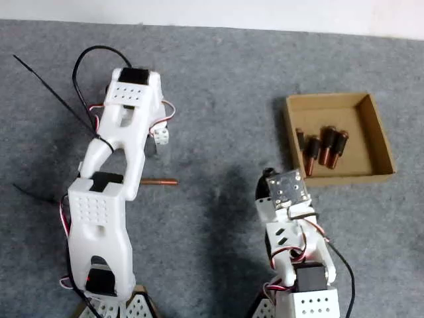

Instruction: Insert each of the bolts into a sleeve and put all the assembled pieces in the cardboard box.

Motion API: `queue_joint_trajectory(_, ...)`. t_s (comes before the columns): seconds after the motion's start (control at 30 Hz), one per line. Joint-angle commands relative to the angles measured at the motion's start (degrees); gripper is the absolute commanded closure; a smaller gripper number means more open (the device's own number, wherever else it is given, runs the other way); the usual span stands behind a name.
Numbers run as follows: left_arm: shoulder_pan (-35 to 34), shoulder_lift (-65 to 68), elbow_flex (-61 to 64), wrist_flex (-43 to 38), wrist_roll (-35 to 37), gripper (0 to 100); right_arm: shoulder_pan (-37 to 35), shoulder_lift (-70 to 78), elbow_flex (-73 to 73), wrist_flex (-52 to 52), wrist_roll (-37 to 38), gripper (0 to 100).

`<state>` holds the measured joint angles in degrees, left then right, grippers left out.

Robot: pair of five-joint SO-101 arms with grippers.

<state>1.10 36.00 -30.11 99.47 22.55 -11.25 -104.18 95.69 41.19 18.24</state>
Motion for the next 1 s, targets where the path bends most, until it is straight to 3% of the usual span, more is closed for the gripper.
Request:
queue_joint_trajectory(0.0,1.45,-3.38,0.92,0.97,2.99,88,0.66,-1.19,4.09,-2.24,0.62,99.4)
queue_joint_trajectory(0.2,2.15,-15.87,8.04,0.53,5.10,88,0.66,-1.19,4.18,-2.33,0.62,99.4)
queue_joint_trajectory(0.33,2.86,-25.19,19.91,-0.53,8.88,88,0.66,-1.19,4.18,-2.33,0.62,99.4)
queue_joint_trajectory(0.43,2.77,-33.01,31.78,-7.21,10.29,88,0.66,-1.19,4.18,-2.33,0.62,99.4)
queue_joint_trajectory(0.57,2.77,-44.09,49.63,-21.89,10.55,88,0.66,-1.19,4.18,-2.33,0.70,99.4)
queue_joint_trajectory(0.73,2.86,-54.64,67.82,-38.86,18.02,88,0.66,-1.19,4.26,-2.33,0.70,99.4)
queue_joint_trajectory(0.83,2.68,-57.63,71.78,-43.43,18.37,88,0.66,-1.19,4.26,-2.33,0.70,99.4)
queue_joint_trajectory(0.97,2.68,-56.66,72.31,-43.60,18.37,88,0.66,-1.19,4.26,-2.33,0.70,99.4)
